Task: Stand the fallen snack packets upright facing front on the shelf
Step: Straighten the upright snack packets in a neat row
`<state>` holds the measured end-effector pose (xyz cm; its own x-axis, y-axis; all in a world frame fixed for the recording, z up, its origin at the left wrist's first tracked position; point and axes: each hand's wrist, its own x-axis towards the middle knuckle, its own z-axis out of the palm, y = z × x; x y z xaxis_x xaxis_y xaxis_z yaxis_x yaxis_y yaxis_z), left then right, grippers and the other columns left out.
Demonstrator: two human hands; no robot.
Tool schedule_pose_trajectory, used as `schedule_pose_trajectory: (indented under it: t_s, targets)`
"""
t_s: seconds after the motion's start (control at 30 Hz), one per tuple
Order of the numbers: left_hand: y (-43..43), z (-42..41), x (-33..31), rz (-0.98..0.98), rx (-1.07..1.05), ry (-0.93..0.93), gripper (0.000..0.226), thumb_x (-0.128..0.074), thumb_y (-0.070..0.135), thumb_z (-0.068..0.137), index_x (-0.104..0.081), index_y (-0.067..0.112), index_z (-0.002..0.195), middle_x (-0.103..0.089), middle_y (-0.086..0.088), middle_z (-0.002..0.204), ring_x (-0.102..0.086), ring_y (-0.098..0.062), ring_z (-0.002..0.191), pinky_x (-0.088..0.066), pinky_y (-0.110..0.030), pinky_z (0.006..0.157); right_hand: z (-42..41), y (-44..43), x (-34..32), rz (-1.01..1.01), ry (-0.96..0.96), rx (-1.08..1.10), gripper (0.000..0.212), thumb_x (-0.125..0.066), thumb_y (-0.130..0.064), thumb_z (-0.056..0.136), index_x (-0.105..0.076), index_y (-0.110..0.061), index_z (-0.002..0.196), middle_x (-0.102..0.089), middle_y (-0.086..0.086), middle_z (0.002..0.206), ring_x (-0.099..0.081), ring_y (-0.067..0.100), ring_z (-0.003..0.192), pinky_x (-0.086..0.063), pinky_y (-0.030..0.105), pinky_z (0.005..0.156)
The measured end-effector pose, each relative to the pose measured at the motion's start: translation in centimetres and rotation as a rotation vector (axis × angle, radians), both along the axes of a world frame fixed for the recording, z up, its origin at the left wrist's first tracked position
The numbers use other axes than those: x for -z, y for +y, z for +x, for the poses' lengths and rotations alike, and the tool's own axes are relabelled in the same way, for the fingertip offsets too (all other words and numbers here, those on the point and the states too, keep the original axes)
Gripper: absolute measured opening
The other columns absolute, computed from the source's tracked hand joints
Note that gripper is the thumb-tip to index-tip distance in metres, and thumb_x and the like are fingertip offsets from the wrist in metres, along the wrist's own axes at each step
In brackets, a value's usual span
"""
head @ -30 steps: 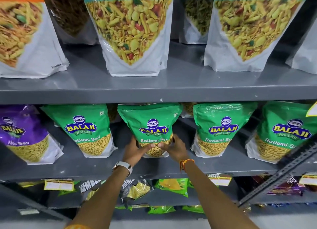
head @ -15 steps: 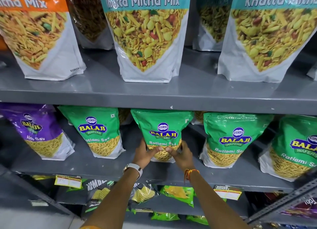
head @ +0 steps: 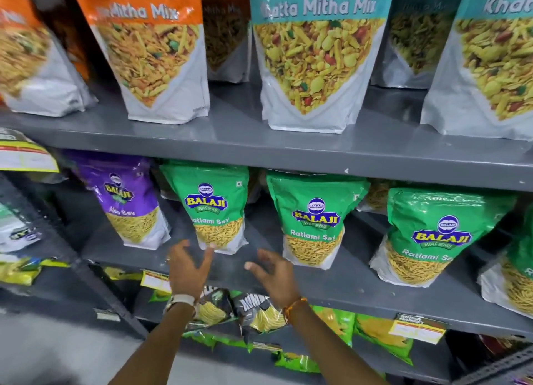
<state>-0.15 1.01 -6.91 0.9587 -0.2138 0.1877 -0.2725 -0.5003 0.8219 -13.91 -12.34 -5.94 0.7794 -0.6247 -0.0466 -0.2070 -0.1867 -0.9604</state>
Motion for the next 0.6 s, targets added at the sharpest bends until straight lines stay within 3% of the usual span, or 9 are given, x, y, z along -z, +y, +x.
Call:
schedule_pose_trajectory:
  t_s: [0.1,0.23,0.33,0.4,0.47,0.5,0.53,0.6]
  targets:
    - [1.3,4.1,-1.5,-0.006,0.020,0.060,0.078,-0.077,0.040,0.070,-0.042,-0.004,0.125,-0.048,-0.023,0.126,-0.048,-0.038,0.115,-0.039,-0.047,0.100,4.0,-0.2,-2.0,0.009,0.035,-0.002,0.067,-0.075,-0.024,0.074,-0.045,-0.005,0.132,-0.051,-0.003,0.127,-0.044,0.009,0.121,-0.038,0.028,0.099]
    - [1.5,8.8,-2.3,-0.018,0.265,0.285,0.131,-0.070,0.076,0.044,-0.021,0.009,0.145,-0.025,-0.012,0.154,-0.027,-0.028,0.141,-0.028,-0.045,0.114,8.3,-0.2,-2.1,0.082,0.088,0.026,0.087,-0.079,-0.021,0.070,-0.030,-0.006,0.140,-0.038,0.007,0.147,-0.032,0.022,0.138,-0.034,0.027,0.100]
    - [1.3,10.5,-2.3,0.034,0.429,0.367,0.109,-0.073,0.053,0.067,-0.010,0.019,0.149,-0.017,-0.003,0.157,-0.020,-0.024,0.144,-0.025,-0.042,0.114,10.1,0.0,-1.9,0.089,0.113,0.099,0.088,-0.081,-0.019,0.067,-0.032,-0.010,0.139,-0.047,0.008,0.140,-0.043,0.020,0.129,-0.037,0.023,0.089]
    - [0.9,11.5,-1.8,0.059,0.512,0.388,0.100,-0.071,0.051,0.070,-0.014,0.024,0.147,-0.026,0.000,0.153,-0.026,-0.020,0.141,-0.029,-0.036,0.111,11.2,0.6,-1.9,0.071,0.106,0.110,0.081,-0.079,-0.014,0.069,-0.035,-0.011,0.137,-0.051,0.010,0.137,-0.046,0.019,0.121,-0.036,0.019,0.082]
    - [0.1,11.3,-1.8,0.074,0.569,0.366,0.078,-0.066,0.036,0.082,-0.021,0.020,0.144,-0.040,0.002,0.140,-0.040,-0.014,0.126,-0.039,-0.016,0.088,11.7,0.9,-1.8,0.034,0.121,0.150,0.075,-0.077,-0.014,0.072,-0.037,-0.010,0.135,-0.053,0.010,0.135,-0.049,0.024,0.122,-0.036,0.020,0.080]
    - [-0.3,10.9,-1.9,0.057,0.573,0.352,0.070,-0.063,0.025,0.085,-0.024,0.016,0.143,-0.044,0.001,0.133,-0.042,-0.011,0.118,-0.037,-0.009,0.073,12.1,1.1,-1.6,0.008,0.137,0.182,0.071,-0.076,-0.014,0.073,-0.039,-0.009,0.134,-0.055,0.011,0.133,-0.051,0.026,0.122,-0.038,0.022,0.081]
    - [-0.6,10.7,-1.6,0.018,0.557,0.352,0.067,-0.062,0.018,0.086,-0.026,0.011,0.142,-0.046,-0.001,0.129,-0.042,-0.010,0.115,-0.035,-0.008,0.068,12.3,1.1,-1.4,-0.014,0.140,0.212,0.068,-0.076,-0.014,0.073,-0.042,-0.008,0.131,-0.057,0.013,0.131,-0.053,0.028,0.120,-0.042,0.025,0.085]
    - [-0.9,10.7,-1.0,-0.089,0.539,0.368,0.067,-0.065,0.015,0.083,-0.031,0.009,0.140,-0.051,-0.001,0.124,-0.048,-0.016,0.120,-0.035,-0.013,0.078,12.6,1.1,-1.0,-0.043,0.146,0.254,0.063,-0.078,-0.014,0.071,-0.048,-0.007,0.126,-0.061,0.015,0.126,-0.057,0.030,0.117,-0.047,0.039,0.098]
